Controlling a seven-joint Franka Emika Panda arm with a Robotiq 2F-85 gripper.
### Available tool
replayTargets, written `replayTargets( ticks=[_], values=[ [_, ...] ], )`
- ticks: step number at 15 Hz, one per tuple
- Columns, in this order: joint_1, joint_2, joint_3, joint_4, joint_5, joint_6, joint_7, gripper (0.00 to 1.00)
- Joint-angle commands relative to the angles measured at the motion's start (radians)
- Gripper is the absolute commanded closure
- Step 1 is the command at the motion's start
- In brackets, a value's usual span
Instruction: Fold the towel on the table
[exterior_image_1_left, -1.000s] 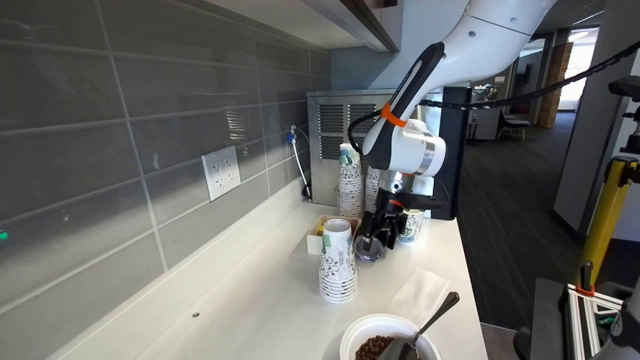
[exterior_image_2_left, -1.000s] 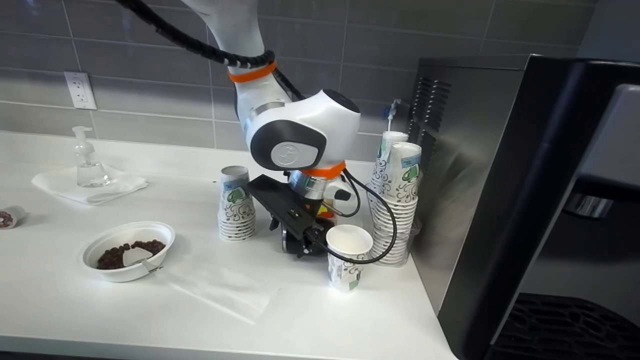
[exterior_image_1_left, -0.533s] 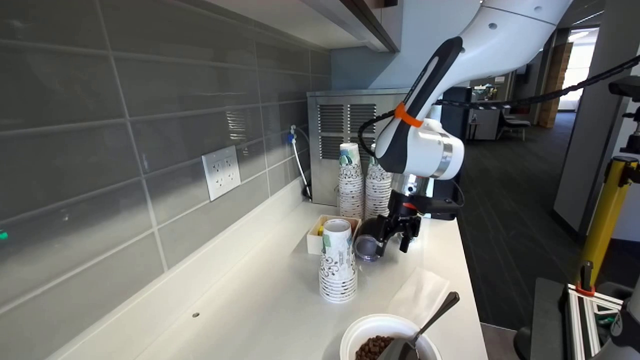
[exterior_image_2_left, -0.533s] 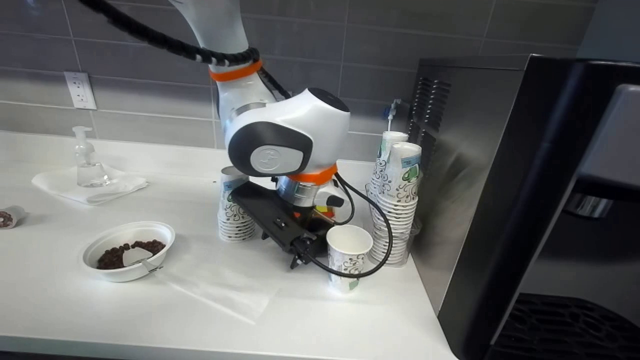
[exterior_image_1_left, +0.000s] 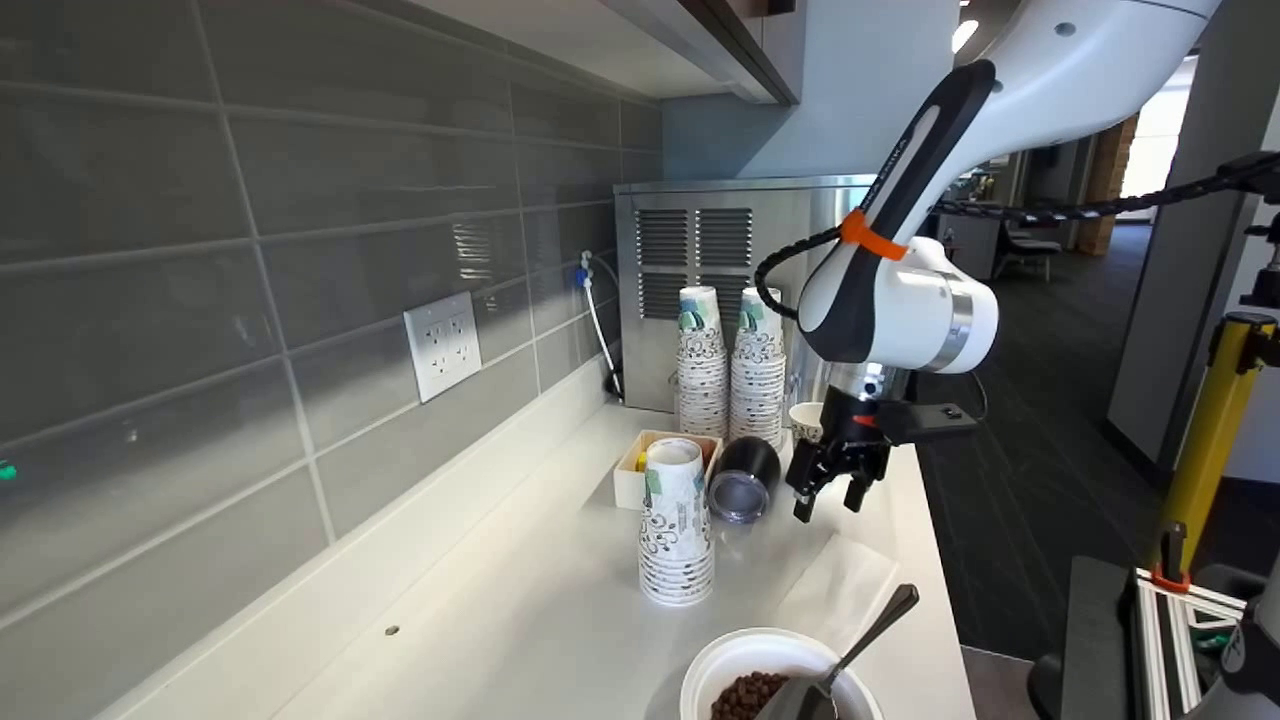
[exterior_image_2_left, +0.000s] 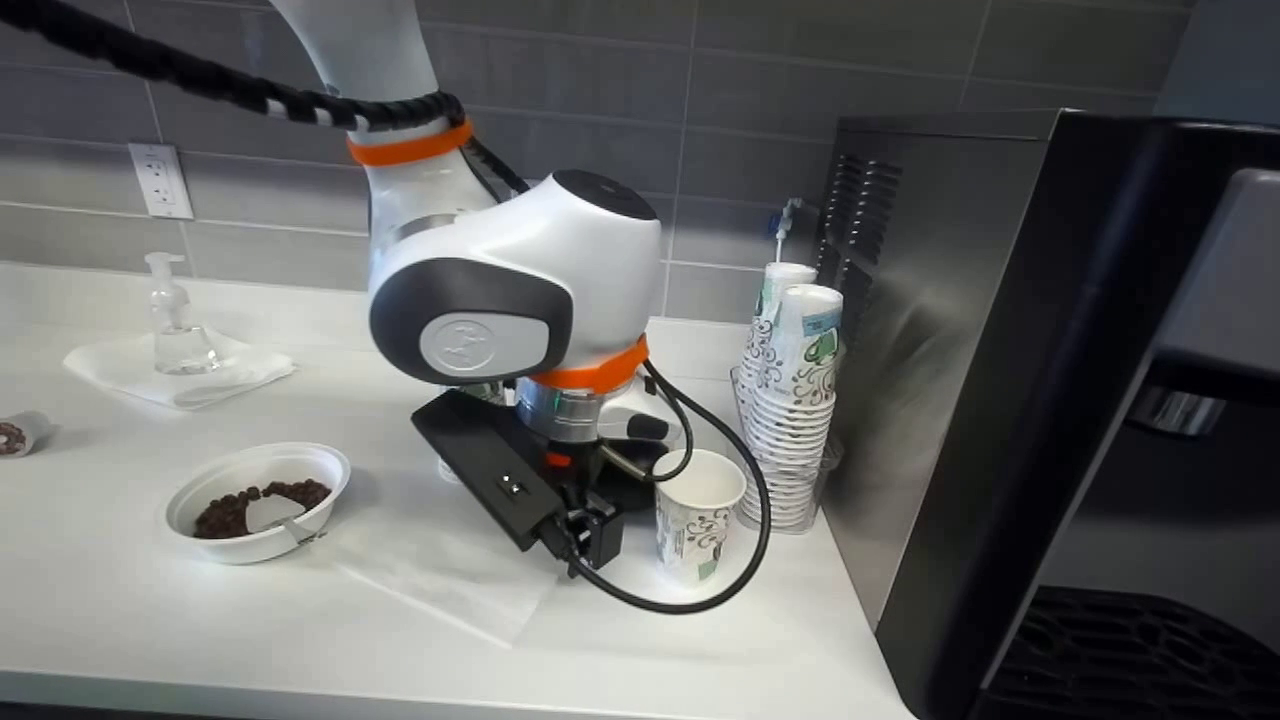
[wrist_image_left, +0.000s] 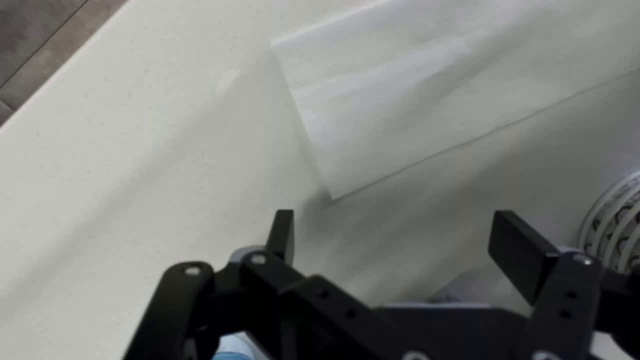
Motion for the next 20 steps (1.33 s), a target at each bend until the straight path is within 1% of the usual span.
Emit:
replayTargets(
  ticks=[1,3,5,11,12,15,16,17,18,19,20],
  values=[
    [0.018,0.019,0.012,0.002,-0.024,0.03,0.049,0.0],
    [0.027,0.04,0.019,0.002,-0.052,0.032,0.086,0.0],
    [0.035,0.061,0.013,0.002,-0.106,0.04,0.142,0.0],
    [0.048,0.084,-0.038,0.002,-0.301,0.014,0.278,0.0],
    [0.034,0.086,-0.031,0.003,-0.332,0.013,0.301,0.0],
    [0.032,0.089,-0.03,0.003,-0.359,0.014,0.324,0.0],
    [0.032,0.09,-0.027,0.003,-0.358,0.015,0.325,0.25],
    [0.032,0.091,-0.026,0.003,-0.362,0.016,0.328,0.26],
    [0.032,0.092,-0.025,0.003,-0.362,0.017,0.327,0.32],
    [0.034,0.094,-0.024,0.003,-0.366,0.019,0.331,0.43],
    [0.035,0.096,-0.026,0.003,-0.373,0.022,0.335,0.49]
  ],
)
